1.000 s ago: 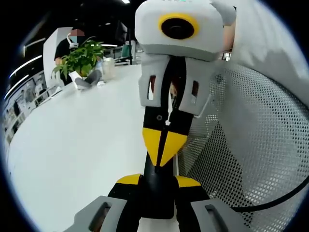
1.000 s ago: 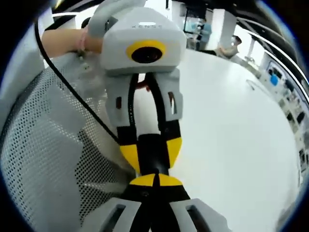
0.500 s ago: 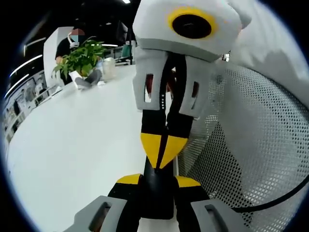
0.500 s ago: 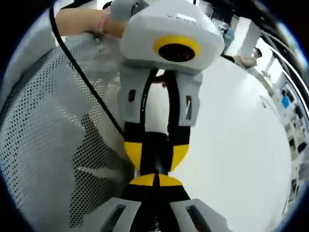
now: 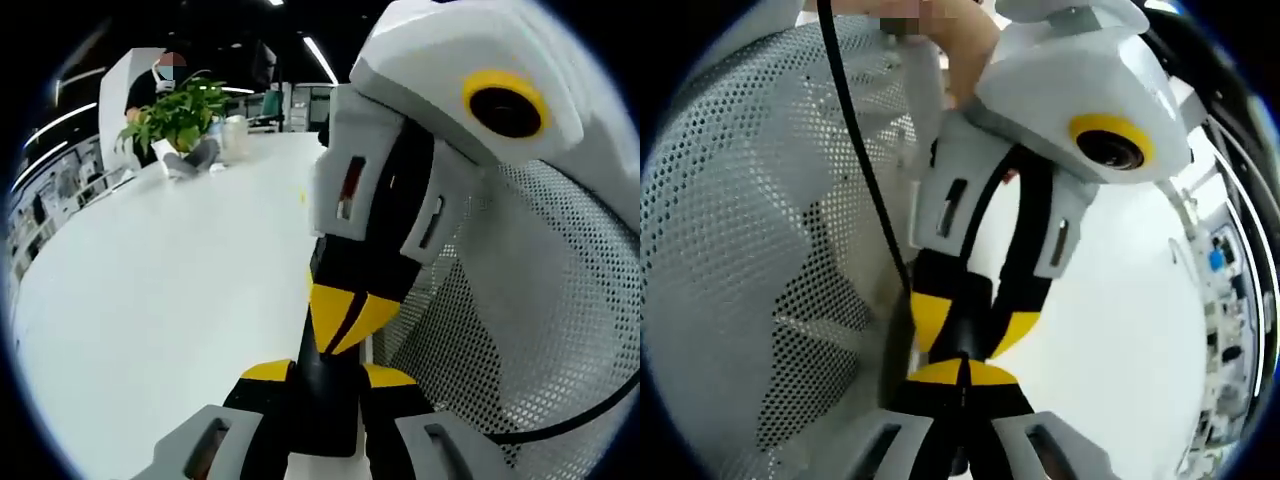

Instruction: Press the specified remote control buttons in sequence, fully releasing each button before pressing the next.

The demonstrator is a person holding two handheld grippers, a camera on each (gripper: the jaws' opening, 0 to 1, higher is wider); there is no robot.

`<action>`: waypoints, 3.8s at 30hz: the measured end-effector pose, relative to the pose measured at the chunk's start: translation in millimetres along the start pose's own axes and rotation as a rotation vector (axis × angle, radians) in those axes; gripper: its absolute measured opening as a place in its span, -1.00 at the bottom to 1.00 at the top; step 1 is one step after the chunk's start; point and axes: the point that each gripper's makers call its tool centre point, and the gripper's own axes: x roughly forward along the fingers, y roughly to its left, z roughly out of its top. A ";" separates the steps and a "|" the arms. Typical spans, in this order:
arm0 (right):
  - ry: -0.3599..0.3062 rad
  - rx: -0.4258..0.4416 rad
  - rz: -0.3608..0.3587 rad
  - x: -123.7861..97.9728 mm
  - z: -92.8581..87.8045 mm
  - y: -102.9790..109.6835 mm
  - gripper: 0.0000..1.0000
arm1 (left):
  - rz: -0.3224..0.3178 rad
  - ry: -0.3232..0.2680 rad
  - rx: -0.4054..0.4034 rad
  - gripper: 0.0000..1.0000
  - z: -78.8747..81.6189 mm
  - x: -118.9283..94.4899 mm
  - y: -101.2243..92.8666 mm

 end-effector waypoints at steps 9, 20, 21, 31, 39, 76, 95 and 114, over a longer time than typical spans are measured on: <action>-0.135 0.240 0.021 -2.9 -0.7 -2.2 -1.00 | 0.007 -0.005 0.010 -0.50 -0.4 -0.9 -0.1; -0.189 0.234 -0.001 -3.6 0.4 -2.2 -1.00 | 0.038 0.001 0.033 -0.49 -0.8 0.6 -0.2; -0.193 0.247 0.001 -3.6 0.5 -2.5 -1.00 | 0.039 -0.001 0.033 -0.49 -0.6 0.5 -0.2; -0.248 0.299 0.041 -2.7 6.9 -1.6 -1.00 | 0.051 -0.017 0.016 -0.49 0.2 1.2 0.5; -0.198 0.215 0.068 -1.2 7.9 -1.1 -1.00 | 0.039 -0.028 0.013 -0.49 0.4 1.0 0.7; -0.109 0.209 0.115 1.0 7.5 -2.0 -1.00 | 0.036 -0.018 0.032 -0.49 0.3 0.9 0.5; -0.301 0.328 0.084 -1.6 7.0 -4.4 -1.00 | 0.048 -0.014 0.021 -0.49 0.1 0.8 1.3; -0.351 0.345 0.098 0.1 15.6 -2.4 -0.97 | 0.053 -0.016 0.019 -0.49 0.6 0.7 0.8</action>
